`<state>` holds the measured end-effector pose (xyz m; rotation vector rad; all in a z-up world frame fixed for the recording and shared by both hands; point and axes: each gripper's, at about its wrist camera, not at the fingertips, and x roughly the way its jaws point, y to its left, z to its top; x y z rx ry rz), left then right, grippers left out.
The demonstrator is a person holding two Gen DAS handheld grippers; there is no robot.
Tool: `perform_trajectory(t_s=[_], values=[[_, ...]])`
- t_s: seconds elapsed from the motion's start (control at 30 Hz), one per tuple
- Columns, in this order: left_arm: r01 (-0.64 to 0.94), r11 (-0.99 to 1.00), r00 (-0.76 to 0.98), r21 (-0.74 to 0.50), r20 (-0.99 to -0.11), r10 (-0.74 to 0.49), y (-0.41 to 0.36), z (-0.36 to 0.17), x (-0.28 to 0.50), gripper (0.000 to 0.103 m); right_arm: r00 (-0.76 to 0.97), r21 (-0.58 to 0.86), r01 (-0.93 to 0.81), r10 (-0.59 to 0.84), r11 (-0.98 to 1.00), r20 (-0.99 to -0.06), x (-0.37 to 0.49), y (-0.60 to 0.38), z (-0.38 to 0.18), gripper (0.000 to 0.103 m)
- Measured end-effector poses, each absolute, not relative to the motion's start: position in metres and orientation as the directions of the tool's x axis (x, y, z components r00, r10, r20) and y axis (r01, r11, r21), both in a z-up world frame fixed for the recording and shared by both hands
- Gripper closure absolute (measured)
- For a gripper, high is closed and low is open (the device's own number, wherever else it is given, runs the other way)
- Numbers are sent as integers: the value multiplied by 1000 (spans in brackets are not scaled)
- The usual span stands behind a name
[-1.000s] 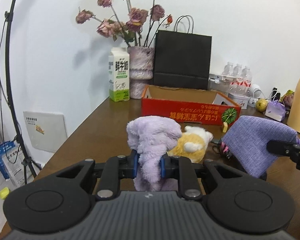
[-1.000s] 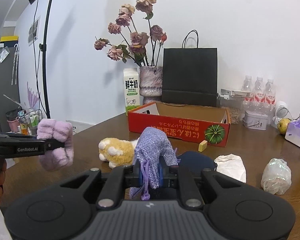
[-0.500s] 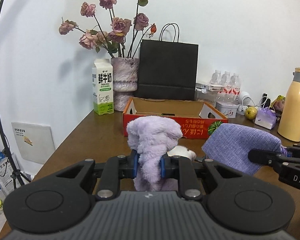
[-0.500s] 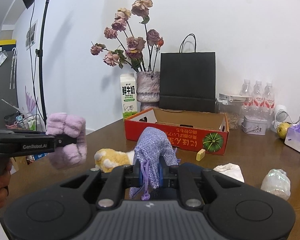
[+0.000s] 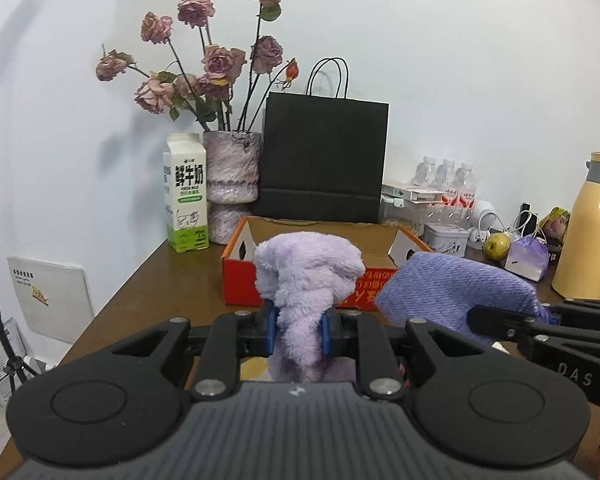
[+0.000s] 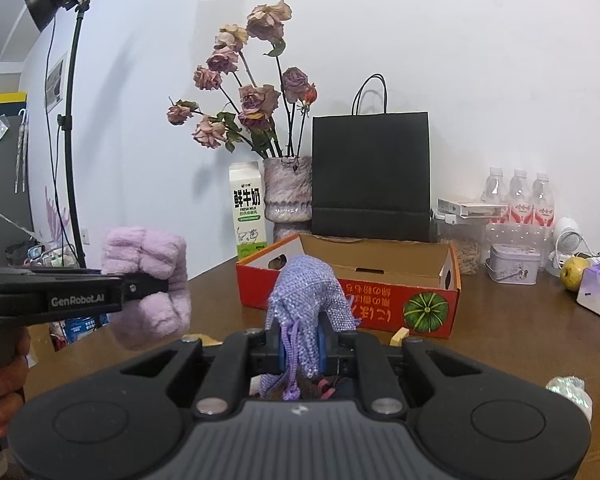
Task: Organize objects
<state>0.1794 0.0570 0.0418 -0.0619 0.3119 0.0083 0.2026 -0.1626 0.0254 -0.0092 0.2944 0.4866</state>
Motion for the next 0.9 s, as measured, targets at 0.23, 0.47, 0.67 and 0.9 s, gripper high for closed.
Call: perform_trajectory(t_s=[0.23, 0.47, 0.67, 0.9], values=[[-12, 997, 953, -74, -303, -11, 52, 45, 205, 82, 848, 78, -452, 455, 889, -271, 230, -163, 33, 90], [-21, 997, 958, -77, -288, -2, 49, 55, 232, 82, 847, 93, -448, 456, 889, -273, 259, -163, 41, 90], [-30, 996, 958, -82, -287, 5, 51, 62, 257, 82, 848, 88, -447, 454, 890, -273, 280, -158, 45, 90], [-47, 995, 961, -84, -277, 22, 52, 66, 282, 82, 854, 89, -446, 453, 890, -257, 306, -152, 50, 90]])
